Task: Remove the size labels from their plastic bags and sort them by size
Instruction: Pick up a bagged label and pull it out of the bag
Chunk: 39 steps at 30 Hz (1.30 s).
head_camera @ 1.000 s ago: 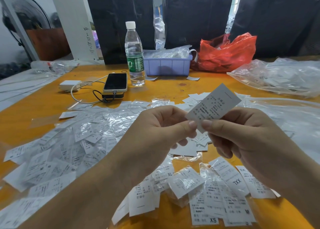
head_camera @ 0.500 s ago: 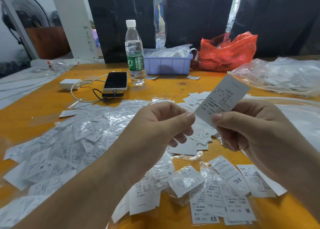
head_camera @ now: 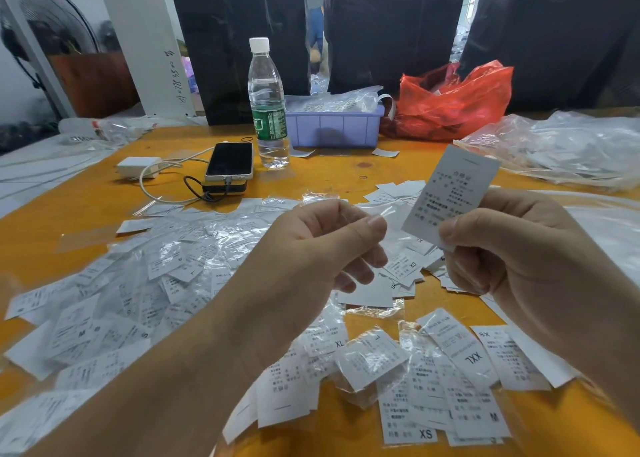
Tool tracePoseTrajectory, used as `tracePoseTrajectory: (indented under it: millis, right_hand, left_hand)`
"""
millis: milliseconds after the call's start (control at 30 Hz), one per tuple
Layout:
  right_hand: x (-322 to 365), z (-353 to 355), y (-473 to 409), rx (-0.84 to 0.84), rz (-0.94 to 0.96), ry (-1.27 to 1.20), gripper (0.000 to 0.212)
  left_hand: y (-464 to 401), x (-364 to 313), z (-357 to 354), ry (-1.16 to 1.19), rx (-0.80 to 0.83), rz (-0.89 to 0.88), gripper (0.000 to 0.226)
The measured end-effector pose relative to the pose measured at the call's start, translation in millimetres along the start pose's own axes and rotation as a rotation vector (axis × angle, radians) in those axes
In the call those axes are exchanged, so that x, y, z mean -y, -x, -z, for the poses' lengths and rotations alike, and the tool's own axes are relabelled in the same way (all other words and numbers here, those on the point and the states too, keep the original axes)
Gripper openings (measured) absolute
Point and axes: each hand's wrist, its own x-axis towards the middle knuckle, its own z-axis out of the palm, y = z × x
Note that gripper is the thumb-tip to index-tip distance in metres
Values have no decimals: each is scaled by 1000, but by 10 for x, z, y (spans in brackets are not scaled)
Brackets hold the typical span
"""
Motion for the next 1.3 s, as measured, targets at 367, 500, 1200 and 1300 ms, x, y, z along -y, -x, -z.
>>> tracePoseTrajectory:
  millis: [367, 500, 1200, 1300]
  right_hand:
    - [13, -55, 13, 49, -10, -41, 20]
    - [11, -52, 16, 62, -3, -48, 19]
    - [11, -9, 13, 163, 47, -117, 18]
    - [9, -8, 10, 173, 45, -123, 16]
  left_hand:
    - [2, 9, -27, -42, 72, 24, 18]
    - [-5, 11, -21, -48, 102, 47, 19]
    - [-25, 19, 43, 68, 146, 100, 10]
    - [-29, 18, 35, 85, 137, 105, 12]
